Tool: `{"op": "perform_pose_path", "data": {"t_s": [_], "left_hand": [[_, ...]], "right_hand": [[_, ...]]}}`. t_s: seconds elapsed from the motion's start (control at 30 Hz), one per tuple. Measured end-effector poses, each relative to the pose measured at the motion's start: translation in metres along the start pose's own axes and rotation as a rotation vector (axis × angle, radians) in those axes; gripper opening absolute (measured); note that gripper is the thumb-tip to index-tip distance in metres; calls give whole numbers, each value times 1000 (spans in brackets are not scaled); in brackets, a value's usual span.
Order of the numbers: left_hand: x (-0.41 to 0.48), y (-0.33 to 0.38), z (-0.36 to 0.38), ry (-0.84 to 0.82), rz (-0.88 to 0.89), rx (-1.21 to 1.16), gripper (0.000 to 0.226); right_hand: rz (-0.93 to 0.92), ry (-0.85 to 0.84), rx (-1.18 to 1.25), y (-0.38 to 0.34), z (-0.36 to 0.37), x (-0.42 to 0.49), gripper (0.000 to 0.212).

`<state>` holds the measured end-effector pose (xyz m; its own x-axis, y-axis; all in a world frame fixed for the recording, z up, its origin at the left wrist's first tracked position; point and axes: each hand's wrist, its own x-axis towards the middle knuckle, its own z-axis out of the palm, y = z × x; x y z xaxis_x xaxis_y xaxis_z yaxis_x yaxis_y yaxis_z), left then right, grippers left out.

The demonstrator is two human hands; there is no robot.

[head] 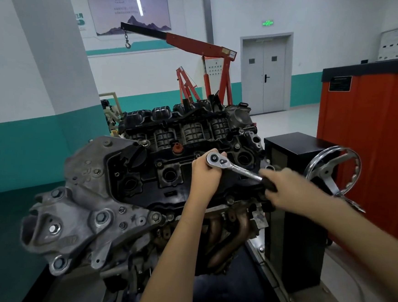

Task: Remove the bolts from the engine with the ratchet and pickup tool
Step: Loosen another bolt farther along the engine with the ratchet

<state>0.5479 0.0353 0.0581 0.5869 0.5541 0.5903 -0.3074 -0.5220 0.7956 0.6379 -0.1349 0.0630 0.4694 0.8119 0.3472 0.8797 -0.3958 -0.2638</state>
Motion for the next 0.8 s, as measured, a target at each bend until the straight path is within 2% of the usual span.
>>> {"op": "perform_pose_path", "data": {"t_s": [0.07, 0.13, 0.23, 0.3, 0.43, 0.53, 0.67, 0.73, 0.8], "left_hand": [[1, 0, -2, 17, -10, -34, 46], [-2, -1, -1, 33, -17, -57, 45], [-6, -2, 6, 70, -36, -77, 47], [-3, -1, 10, 117, -51, -91, 49], [1, -1, 8, 139, -79, -45, 47], [-1, -2, 2, 88, -53, -37, 48], [-3, -1, 3, 40, 19, -27, 50], [-3, -1, 6, 71, 23, -41, 50], [-2, -4, 6, 85, 21, -49, 51]], "right_hand": [[-28, 74, -231, 1, -13, 12, 13], [51, 112, -168, -4, 5, 6, 15], [196, 164, 362, -35, 60, -29, 24], [255, 257, 667, -70, 91, -37, 27], [323, 294, 901, -116, 121, -25, 19], [244, 195, 743, -85, 101, -29, 19], [60, 8, 269, -12, 33, -15, 23], [30, -7, -54, 5, 4, 3, 23], [37, 42, -150, 6, 3, 7, 22]]}}
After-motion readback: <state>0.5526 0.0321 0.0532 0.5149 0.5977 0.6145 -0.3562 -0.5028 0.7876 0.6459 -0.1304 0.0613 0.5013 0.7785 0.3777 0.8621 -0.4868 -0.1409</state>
